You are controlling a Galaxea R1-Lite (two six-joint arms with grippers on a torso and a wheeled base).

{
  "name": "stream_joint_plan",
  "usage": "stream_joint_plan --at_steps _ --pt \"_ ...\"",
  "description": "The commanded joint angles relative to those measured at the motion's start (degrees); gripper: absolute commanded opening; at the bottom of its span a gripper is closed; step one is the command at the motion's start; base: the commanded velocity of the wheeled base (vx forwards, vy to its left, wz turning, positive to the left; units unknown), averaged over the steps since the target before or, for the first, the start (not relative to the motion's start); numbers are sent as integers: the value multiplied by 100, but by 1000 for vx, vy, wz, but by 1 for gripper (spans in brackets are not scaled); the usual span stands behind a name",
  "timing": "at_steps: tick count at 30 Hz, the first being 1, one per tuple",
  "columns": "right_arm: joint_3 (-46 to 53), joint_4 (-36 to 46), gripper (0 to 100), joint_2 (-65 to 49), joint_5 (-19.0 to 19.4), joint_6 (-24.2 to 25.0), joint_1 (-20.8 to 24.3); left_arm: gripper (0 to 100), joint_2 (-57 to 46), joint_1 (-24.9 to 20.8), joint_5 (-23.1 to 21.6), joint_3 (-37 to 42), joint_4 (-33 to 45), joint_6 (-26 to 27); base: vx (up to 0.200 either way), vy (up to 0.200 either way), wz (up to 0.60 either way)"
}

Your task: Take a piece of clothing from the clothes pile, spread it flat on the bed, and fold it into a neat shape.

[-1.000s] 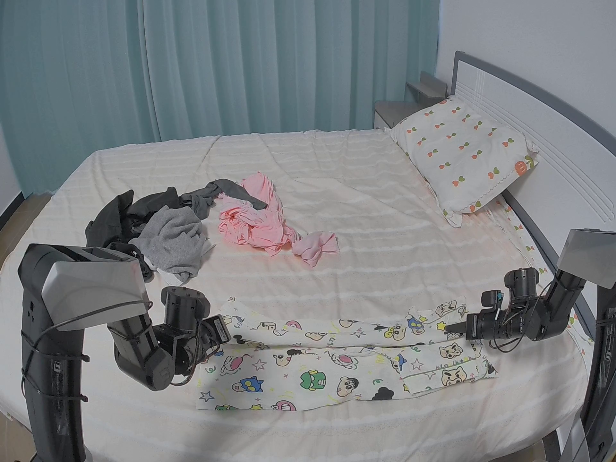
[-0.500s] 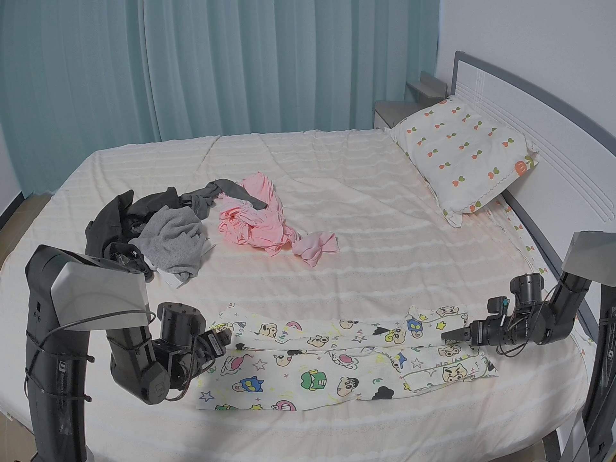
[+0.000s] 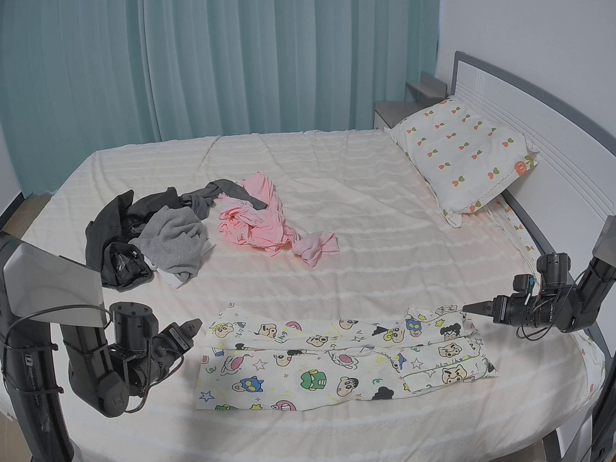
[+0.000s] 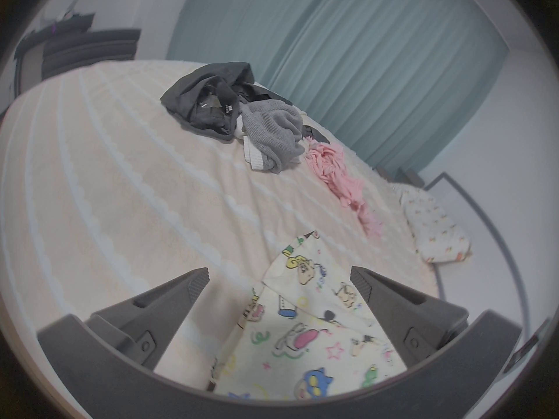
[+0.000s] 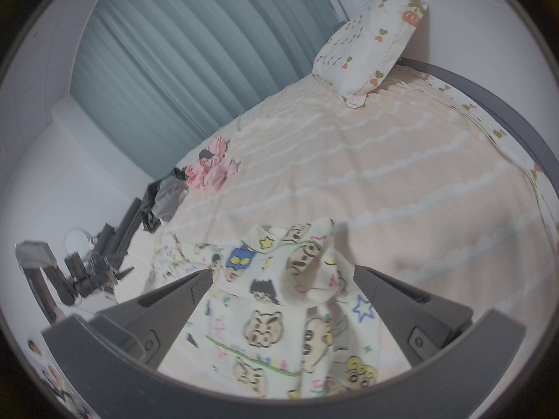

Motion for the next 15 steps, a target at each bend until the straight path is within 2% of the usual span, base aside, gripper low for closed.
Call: stream_joint_plan --at_steps 1,3,8,11,15 --pt "-18 -35 100 -265 -158 478 579 100 -679 157 -317 417 -26 -548 0 0 0" --pt "-124 -79 100 -90 -254 681 799 100 -802 183 -458 523 -26 -803 0 0 0" --pt "-405 -422 100 526 -659 1155 1151 100 -934 51 -510 619 -26 -1875 0 0 0" --pt "-519 -562 100 807 -914 1366 1309 100 -908 25 -510 637 -35 -2033 0 0 0" --pt "-607 -562 100 1106 -1045 1428 1353 100 -838 -19 -510 698 -35 -2059 0 0 0"
